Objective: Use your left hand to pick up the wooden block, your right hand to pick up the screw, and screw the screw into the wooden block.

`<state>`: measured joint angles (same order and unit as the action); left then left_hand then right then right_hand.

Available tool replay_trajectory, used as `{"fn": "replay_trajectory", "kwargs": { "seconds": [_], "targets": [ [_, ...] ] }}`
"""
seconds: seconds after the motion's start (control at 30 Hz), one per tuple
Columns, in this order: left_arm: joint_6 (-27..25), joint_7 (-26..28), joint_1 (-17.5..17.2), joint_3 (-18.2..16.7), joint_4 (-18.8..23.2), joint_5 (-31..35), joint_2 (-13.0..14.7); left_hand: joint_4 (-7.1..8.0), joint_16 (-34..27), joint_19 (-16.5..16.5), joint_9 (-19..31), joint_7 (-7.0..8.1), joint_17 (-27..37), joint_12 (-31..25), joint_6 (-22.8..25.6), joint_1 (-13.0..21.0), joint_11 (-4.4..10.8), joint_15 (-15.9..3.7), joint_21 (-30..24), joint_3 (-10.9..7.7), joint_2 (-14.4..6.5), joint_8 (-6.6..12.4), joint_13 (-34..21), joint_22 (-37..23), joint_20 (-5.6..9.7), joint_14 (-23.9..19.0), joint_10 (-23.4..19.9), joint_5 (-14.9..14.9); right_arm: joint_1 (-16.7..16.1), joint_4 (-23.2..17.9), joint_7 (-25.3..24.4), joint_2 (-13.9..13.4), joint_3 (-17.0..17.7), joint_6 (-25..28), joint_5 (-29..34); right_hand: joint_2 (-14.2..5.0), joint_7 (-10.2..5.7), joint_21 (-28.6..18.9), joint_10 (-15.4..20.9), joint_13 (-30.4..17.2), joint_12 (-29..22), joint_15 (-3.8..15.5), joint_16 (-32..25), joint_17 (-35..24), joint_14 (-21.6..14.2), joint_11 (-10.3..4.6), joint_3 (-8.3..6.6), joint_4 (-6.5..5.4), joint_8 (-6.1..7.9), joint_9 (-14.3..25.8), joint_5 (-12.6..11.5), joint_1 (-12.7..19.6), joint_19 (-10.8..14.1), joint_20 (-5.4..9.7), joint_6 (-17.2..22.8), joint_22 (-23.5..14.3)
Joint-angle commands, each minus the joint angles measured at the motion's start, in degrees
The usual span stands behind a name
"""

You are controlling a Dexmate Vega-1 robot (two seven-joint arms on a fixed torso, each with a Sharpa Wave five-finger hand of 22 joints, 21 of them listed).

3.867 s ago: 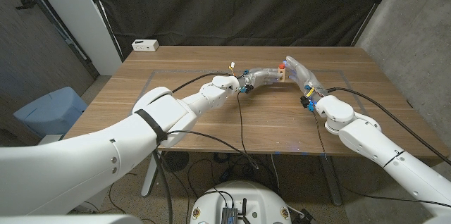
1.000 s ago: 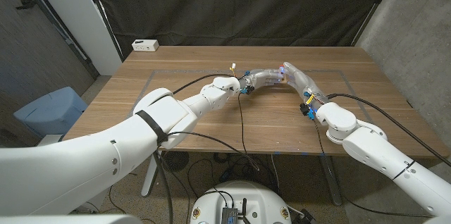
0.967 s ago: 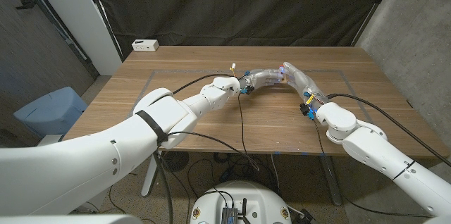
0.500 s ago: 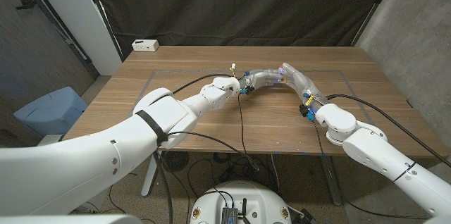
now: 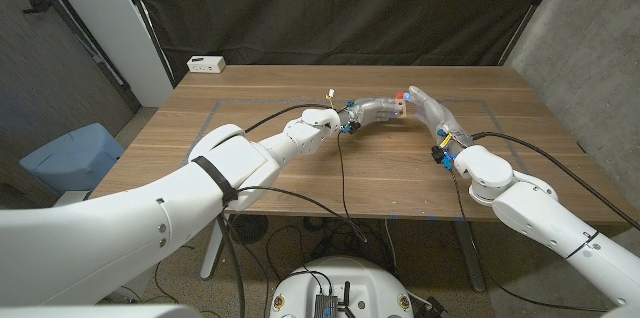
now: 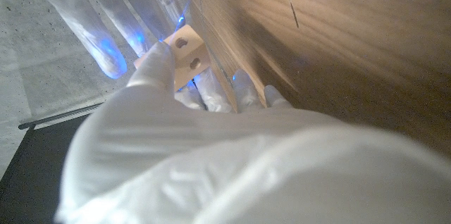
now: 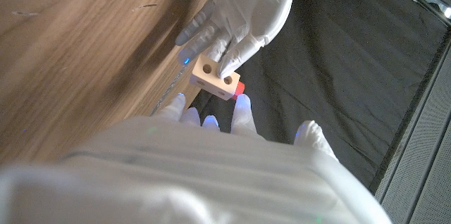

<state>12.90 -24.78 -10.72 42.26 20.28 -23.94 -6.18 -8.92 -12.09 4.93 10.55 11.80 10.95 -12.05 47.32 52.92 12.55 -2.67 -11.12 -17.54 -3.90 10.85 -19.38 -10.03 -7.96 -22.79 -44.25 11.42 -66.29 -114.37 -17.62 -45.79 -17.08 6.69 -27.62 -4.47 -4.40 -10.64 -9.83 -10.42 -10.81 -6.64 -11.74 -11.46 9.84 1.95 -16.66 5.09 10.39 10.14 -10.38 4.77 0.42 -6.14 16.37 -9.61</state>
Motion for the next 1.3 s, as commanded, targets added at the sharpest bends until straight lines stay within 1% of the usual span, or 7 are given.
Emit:
{"fn": "replay_trajectory", "kwargs": {
  "seconds": [0.03, 0.43, 0.7, 1.03, 1.3],
  "targets": [
    [1.8, -1.4, -0.3, -0.1, 0.2, 0.1, 0.2, 0.22, -0.2, -0.1, 0.3, -0.45, 0.2, -0.4, 1.1, -0.2, 0.00, -3.19, -0.3, -0.01, -0.3, 0.54, -0.2, -0.2, -0.18, -0.3, -0.2, 0.3, -0.2, 0.9, -0.4, 0.0, 1.2, -1.1, 0.4, -0.08, -0.31, -0.4, -1.6, -0.1, -0.4, -0.30, 0.0, -0.1, 4.4, 0.27, -0.56, 0.09, 0.20, 0.1, -0.3, 0.0, 0.7, -0.14, 0.2, -0.2],
    [5.5, -5.1, -0.9, -0.7, 0.5, 0.1, 1.5, 0.20, -0.2, -0.1, 0.3, -0.36, 0.1, -0.4, 1.0, -0.2, 0.00, -3.20, -0.3, -0.01, -0.3, 0.51, -0.2, -0.2, -0.23, -0.3, -0.1, 0.3, 0.6, 1.7, -1.5, 1.0, 1.3, -2.2, 2.3, -0.01, -0.38, -0.6, -1.0, -0.1, -0.6, -0.31, -0.1, 0.0, 3.9, 0.34, -0.61, 0.29, 0.22, 0.1, -0.3, 0.2, 1.3, 0.14, 0.3, -0.2],
    [7.8, -8.6, -1.1, -1.3, 1.2, 0.1, 3.0, 0.25, -0.2, -0.2, 0.3, -0.40, 0.2, -0.4, 1.0, -0.3, 0.01, -3.17, -0.3, 0.01, -0.3, 0.51, -0.2, -0.2, -0.21, -0.2, -0.1, 0.3, 0.4, 1.4, -2.6, 1.5, 1.5, -2.2, 3.1, 0.06, -0.46, -0.6, -0.8, -0.1, -0.6, -0.27, -0.1, 0.0, 3.8, 0.32, -0.58, 0.33, 0.05, 0.1, -0.3, 0.2, 1.4, 0.25, -0.1, -0.2],
    [8.0, -11.2, -0.5, -1.7, 1.4, 0.1, 3.8, 0.19, -0.2, -0.2, 0.3, -0.44, 0.1, -0.4, 1.0, -0.3, 0.00, -3.09, -0.3, 0.04, -0.2, 0.48, -0.2, -0.2, -0.21, -0.2, -0.1, 0.3, -0.4, -0.1, -3.1, 1.3, 2.1, -1.1, 3.0, 0.10, -0.69, -0.5, -0.7, -0.1, -0.6, -0.31, -0.1, 0.0, 3.9, 0.29, -0.52, 0.34, -0.38, 0.1, -0.3, 0.1, 1.3, 0.33, -1.5, -0.1],
    [8.7, -14.1, -0.4, -2.1, 2.3, -0.1, 5.4, 0.20, -0.2, -0.3, 0.3, -0.44, 0.1, -0.4, 1.0, -0.3, 0.00, -3.07, -0.2, 0.03, -0.3, 0.51, -0.2, -0.2, -0.23, -0.1, -0.1, 0.3, 0.7, 0.8, -2.5, 1.9, 1.5, -1.0, 3.2, 0.18, -0.48, -0.4, -0.6, -0.1, -0.5, -0.31, 0.0, 0.0, 4.0, 0.27, -0.46, 0.36, -0.76, 0.2, -0.3, 0.1, 1.3, 0.34, -3.2, -0.1]
  ]
}}
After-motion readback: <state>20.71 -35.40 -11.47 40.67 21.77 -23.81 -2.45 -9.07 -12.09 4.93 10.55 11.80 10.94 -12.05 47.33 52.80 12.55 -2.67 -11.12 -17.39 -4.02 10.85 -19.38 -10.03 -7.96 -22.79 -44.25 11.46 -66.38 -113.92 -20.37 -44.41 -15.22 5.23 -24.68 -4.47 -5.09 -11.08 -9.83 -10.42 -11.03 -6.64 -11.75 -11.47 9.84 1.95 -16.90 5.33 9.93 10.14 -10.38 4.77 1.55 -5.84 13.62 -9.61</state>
